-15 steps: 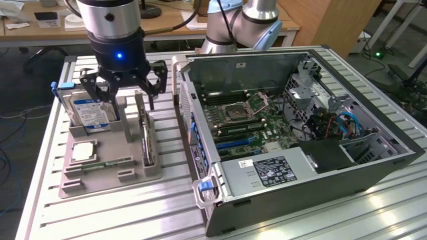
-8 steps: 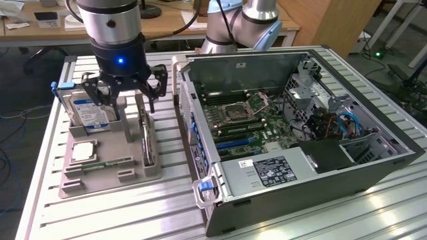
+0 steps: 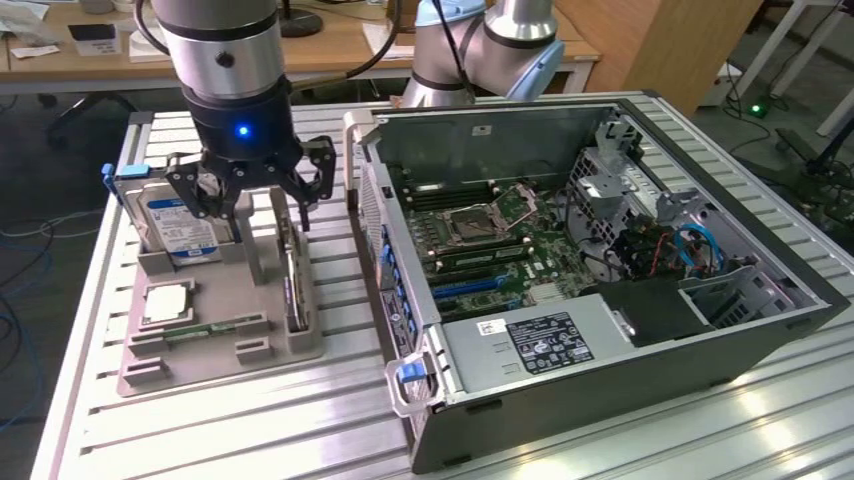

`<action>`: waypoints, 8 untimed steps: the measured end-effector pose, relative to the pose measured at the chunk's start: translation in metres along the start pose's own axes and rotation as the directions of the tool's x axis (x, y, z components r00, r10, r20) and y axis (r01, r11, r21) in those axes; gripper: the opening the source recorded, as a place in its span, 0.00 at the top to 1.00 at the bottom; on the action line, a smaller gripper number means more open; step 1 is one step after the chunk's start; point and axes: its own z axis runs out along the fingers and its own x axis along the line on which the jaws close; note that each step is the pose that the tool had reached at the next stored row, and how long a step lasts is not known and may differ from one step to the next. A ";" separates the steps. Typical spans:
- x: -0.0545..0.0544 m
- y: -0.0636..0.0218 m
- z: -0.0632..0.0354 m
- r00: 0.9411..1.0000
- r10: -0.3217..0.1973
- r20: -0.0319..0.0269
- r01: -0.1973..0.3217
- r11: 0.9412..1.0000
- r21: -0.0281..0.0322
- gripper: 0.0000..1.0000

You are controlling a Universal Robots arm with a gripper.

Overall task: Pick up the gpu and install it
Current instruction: 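Pick up the gpu and move the gpu toward the slot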

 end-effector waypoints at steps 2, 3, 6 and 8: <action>0.000 0.0000 0.0001 1.000 0.000 0.000 0.000 1.000 0.000 0.28; 0.000 0.0000 0.0002 1.000 0.000 0.000 0.000 1.000 0.000 0.28; 0.000 0.0000 0.0002 1.000 0.000 0.000 0.000 1.000 0.000 0.28; 0.000 0.0000 0.0005 1.000 0.000 0.000 0.000 1.000 0.001 0.28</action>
